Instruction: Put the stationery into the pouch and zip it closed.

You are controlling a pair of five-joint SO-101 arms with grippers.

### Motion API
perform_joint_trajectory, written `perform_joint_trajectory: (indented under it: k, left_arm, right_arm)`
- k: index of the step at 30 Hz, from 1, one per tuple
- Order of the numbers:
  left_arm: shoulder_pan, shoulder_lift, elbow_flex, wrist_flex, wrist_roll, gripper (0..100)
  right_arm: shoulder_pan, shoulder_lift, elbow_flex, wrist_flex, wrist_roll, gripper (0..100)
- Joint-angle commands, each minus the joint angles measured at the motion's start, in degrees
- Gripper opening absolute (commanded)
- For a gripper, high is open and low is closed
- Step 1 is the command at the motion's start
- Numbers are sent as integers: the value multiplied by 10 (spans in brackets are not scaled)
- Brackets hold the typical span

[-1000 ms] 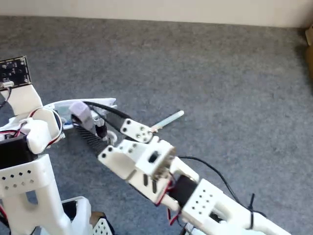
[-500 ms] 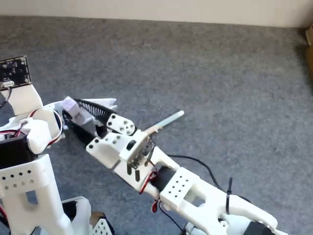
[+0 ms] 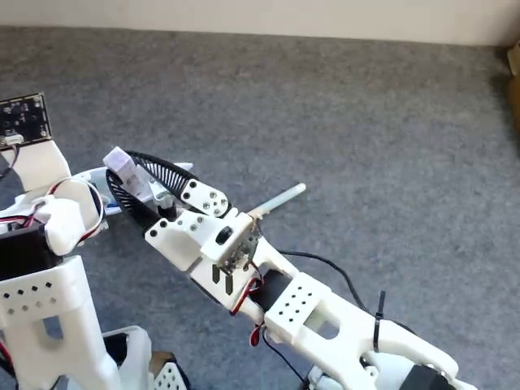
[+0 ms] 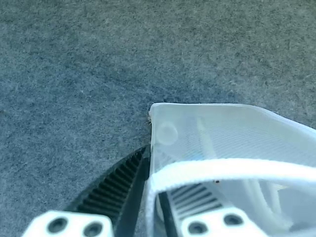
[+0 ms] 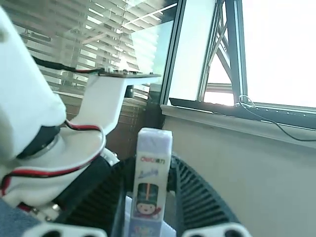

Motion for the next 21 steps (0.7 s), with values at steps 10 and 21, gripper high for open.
perform_joint_trajectory:
  k: [10,21]
  left_arm:
    - [-4,7,2,-10,-4,7]
    - [-4,7,2,-10,-4,7]
  right_arm:
    - [7,89,-22,-18,-1,7]
    - [4,91,-18,-18,-1,124]
